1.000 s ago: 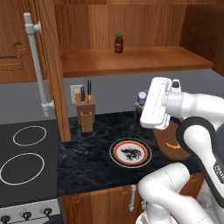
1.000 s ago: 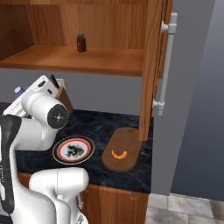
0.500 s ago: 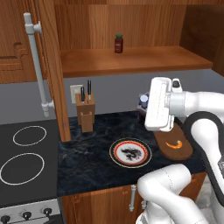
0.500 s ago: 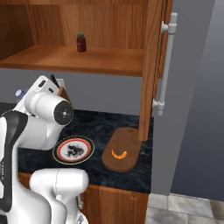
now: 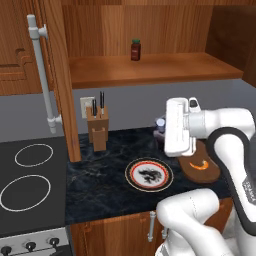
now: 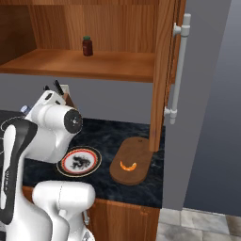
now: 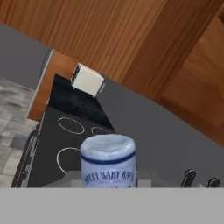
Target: Pick the shrimp from the plate and place it on the cutting board. Then pick the condiment bottle from the cabinet and place it next to the cutting board.
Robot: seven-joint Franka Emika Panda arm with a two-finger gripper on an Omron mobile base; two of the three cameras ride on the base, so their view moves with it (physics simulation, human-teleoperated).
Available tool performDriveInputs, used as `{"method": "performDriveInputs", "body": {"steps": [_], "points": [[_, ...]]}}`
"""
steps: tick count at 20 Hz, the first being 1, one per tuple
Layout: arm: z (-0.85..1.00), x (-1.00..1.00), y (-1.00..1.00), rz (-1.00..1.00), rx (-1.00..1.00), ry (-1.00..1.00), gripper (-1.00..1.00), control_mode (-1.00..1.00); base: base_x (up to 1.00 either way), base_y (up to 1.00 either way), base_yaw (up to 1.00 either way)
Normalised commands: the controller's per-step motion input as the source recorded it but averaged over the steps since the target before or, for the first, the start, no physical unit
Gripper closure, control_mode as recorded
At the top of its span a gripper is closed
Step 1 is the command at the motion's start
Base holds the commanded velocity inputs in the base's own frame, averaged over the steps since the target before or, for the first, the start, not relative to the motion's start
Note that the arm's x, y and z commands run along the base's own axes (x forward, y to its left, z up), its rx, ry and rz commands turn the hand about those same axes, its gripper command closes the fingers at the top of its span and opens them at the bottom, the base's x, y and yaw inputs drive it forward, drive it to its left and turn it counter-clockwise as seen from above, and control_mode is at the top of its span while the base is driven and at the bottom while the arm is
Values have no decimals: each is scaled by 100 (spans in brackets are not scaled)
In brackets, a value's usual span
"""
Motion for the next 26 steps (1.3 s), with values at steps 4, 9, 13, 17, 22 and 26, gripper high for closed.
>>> {"method": "performDriveInputs", "body": {"steps": [4,9,13,17,22,26], "points": [[-60,0,21,0,3,1,100,-100,0,0,0],[-61,0,23,0,9,0,100,-100,0,0,0],[-62,0,24,0,14,0,100,-100,0,0,0],[-62,0,28,0,16,0,100,-100,0,0,0],[-60,-7,38,0,13,0,100,-100,0,0,0],[-56,-16,48,-2,13,0,100,-100,0,0,0]]}}
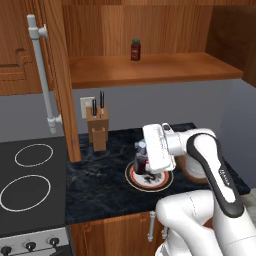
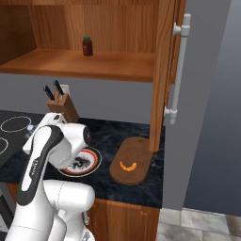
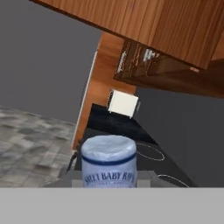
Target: Pick the shrimp from the plate and place it on the cutting board. Then pick the condiment bottle from the cabinet and place it next to the cutting board.
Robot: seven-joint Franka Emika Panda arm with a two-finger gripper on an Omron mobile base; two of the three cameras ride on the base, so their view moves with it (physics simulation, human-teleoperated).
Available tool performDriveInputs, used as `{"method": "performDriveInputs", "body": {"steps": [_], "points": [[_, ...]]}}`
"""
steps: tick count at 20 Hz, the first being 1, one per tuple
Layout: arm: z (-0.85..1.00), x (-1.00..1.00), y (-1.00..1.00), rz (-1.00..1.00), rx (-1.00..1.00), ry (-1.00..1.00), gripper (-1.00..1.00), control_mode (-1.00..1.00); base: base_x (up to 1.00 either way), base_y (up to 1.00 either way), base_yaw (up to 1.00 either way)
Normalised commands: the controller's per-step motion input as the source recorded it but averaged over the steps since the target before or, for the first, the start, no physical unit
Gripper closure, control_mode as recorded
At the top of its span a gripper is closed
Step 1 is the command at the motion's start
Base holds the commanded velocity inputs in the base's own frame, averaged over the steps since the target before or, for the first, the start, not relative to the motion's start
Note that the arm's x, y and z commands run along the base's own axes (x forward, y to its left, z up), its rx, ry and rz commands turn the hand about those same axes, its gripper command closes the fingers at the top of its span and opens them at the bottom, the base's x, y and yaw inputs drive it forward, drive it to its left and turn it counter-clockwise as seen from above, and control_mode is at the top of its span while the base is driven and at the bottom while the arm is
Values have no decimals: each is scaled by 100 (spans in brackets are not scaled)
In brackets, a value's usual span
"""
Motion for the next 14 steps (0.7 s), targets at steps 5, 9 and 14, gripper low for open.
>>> {"method": "performDriveInputs", "body": {"steps": [5,9,14], "points": [[-49,-26,53,-11,19,-3,100,-100,0,0,0],[-31,-11,38,-7,17,-1,100,-100,0,0,0],[-1,0,5,0,2,0,100,-100,0,0,0]]}}
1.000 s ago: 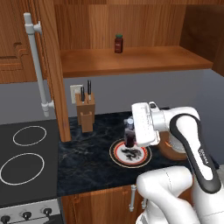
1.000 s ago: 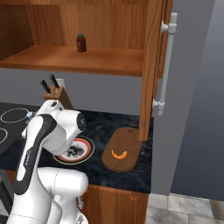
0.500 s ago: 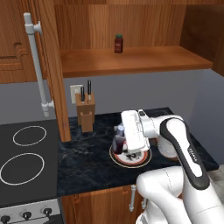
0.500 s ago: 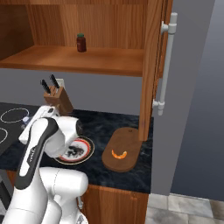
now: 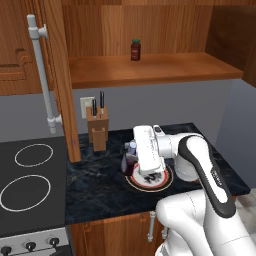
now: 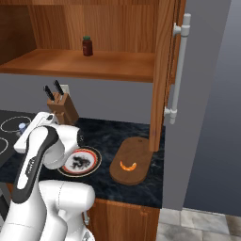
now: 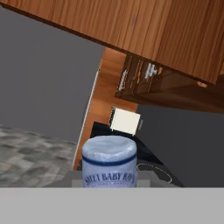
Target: Pick the shrimp from the plate and place it on the cutting board. Then pick the condiment bottle from the cabinet and place it next to the cutting board.
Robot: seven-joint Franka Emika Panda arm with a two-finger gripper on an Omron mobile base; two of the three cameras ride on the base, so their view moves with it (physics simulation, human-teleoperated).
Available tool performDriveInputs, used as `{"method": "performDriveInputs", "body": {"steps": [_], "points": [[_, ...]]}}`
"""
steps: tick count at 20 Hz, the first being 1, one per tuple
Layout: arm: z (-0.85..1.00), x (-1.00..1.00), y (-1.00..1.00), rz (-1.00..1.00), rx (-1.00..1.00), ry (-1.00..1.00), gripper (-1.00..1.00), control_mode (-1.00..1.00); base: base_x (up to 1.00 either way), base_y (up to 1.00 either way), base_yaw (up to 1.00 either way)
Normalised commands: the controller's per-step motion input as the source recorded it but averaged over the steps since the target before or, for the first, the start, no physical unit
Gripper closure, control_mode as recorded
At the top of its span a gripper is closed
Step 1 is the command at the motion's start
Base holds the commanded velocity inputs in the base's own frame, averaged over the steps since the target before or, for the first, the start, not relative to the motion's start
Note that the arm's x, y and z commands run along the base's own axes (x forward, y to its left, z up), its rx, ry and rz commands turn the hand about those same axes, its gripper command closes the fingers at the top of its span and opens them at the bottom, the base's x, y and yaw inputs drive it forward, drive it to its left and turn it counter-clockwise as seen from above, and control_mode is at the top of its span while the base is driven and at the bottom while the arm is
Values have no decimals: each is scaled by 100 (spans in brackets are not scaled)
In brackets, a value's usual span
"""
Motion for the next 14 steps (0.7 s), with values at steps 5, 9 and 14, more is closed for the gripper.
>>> {"method": "performDriveInputs", "body": {"steps": [5,9,14], "points": [[-28,0,23,0,3,2,100,-100,0,0,0],[-59,0,34,0,0,2,100,-100,0,0,0],[-68,0,30,0,0,2,100,-100,0,0,0]]}}
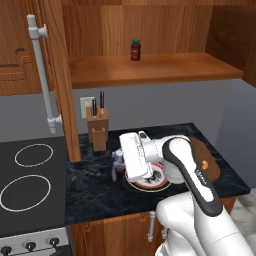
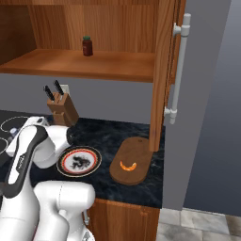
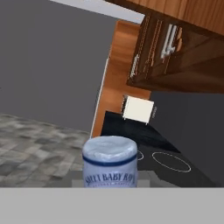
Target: Pick the shrimp from the plate and place it on the cutting board. Then pick the condiment bottle from the cabinet and place it next to the cutting board.
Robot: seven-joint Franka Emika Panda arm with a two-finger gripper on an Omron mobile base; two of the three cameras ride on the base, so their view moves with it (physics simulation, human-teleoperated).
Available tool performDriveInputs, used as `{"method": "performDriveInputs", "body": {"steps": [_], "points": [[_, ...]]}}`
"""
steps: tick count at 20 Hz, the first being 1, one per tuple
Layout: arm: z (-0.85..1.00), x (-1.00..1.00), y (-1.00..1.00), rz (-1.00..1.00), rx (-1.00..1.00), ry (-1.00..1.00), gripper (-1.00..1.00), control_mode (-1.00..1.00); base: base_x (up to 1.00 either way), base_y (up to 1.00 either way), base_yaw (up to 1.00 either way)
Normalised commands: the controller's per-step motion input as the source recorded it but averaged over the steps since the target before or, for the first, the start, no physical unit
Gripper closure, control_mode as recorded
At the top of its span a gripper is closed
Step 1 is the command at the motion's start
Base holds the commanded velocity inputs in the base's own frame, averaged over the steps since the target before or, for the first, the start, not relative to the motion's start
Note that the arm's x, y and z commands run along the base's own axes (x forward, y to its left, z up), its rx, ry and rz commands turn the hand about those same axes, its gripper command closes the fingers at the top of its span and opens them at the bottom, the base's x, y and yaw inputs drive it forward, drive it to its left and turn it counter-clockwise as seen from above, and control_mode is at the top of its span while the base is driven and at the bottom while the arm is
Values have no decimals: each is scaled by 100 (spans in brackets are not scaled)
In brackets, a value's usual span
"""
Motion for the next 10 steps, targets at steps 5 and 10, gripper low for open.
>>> {"method": "performDriveInputs", "body": {"steps": [5,10], "points": [[-82,0,7,0,8,0,100,-100,0,0,0],[-80,0,0,0,15,0,100,-100,0,0,0]]}}
